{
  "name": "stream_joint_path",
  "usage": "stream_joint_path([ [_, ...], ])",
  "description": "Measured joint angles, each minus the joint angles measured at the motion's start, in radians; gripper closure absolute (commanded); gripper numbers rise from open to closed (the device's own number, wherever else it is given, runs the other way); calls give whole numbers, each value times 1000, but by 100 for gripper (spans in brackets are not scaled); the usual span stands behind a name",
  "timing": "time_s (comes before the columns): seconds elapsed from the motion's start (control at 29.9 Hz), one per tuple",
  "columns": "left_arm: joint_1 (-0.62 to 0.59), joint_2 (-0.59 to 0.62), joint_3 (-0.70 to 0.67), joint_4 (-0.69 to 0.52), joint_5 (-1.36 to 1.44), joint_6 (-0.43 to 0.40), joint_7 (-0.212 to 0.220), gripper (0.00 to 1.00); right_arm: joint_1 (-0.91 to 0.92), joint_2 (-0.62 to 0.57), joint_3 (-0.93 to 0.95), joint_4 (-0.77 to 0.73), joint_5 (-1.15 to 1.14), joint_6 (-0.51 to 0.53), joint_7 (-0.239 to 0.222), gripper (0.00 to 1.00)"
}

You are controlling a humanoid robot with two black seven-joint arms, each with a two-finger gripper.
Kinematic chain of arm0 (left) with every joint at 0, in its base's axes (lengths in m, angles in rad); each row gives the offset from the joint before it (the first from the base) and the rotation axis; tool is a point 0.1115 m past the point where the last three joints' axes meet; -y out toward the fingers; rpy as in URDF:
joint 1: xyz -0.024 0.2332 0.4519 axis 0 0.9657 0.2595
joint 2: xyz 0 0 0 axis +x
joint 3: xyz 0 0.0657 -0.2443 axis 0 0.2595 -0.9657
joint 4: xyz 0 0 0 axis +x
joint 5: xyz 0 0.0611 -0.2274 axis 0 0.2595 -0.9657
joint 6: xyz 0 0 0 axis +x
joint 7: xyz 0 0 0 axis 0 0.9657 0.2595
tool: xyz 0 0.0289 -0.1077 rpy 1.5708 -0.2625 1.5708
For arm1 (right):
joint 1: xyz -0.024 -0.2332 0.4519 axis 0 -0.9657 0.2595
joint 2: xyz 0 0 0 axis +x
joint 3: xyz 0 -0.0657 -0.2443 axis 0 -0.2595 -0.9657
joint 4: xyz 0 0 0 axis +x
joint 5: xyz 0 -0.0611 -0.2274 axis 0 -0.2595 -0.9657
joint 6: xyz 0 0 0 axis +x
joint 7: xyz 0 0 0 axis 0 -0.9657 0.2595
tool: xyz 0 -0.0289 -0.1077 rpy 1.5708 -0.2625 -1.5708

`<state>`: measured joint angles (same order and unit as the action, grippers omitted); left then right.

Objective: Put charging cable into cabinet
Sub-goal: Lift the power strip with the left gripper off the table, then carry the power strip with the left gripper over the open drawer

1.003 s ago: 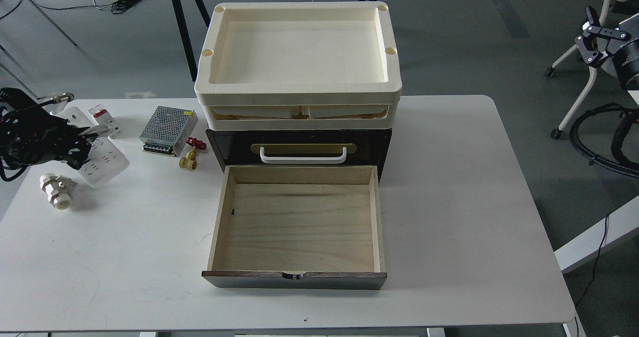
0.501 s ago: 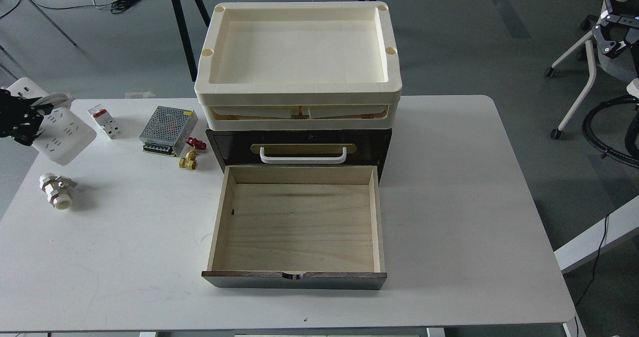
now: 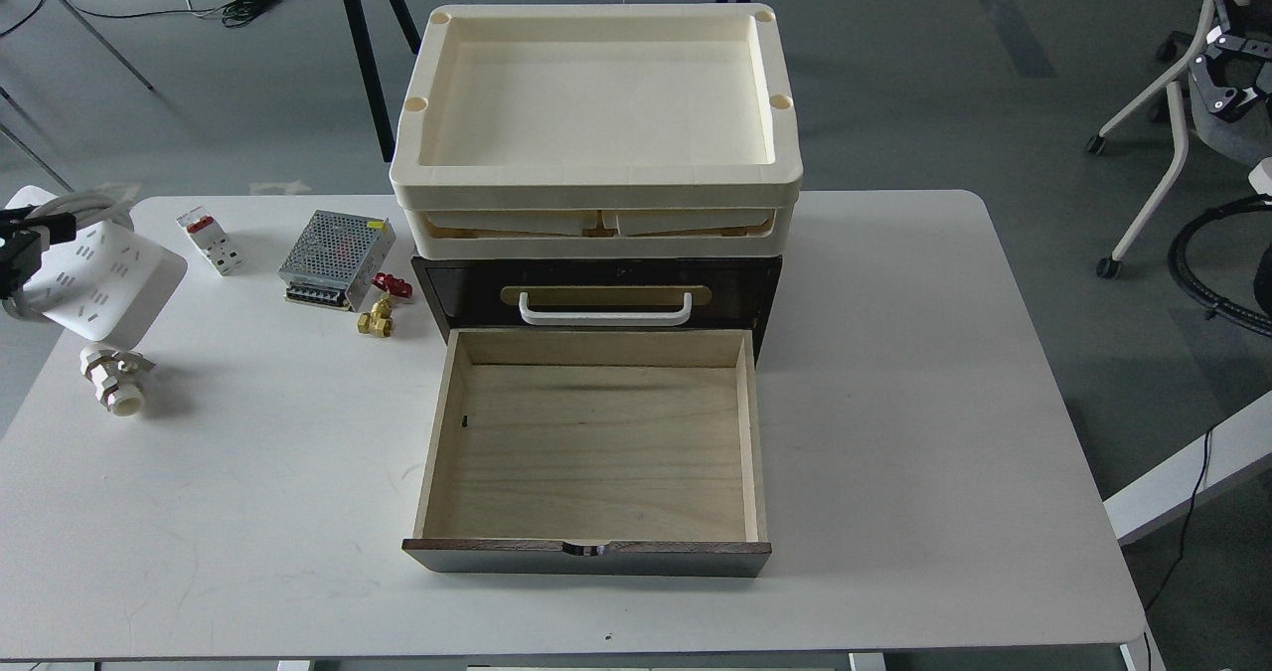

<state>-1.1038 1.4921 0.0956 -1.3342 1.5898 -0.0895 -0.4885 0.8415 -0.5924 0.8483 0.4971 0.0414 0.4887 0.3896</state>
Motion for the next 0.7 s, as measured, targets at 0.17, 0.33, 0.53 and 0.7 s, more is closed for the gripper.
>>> stream_joint_path([
  [0.17,12,50,3,-97,-75,-20,0,100,-1,-23,0,-2,0,0,0,1],
  [0.33,14,71,8,-183,-144,-40,0,100,-1,-45,3,-2,0,0,0,1],
  [0.53,30,77,10,-300,-215,-58,0,100,3,-66,4,-1,0,0,0,1],
  [0.7,62,78,11,-385,-250,-62,0,100,-4,-74,0,-2,0,0,-1,1],
])
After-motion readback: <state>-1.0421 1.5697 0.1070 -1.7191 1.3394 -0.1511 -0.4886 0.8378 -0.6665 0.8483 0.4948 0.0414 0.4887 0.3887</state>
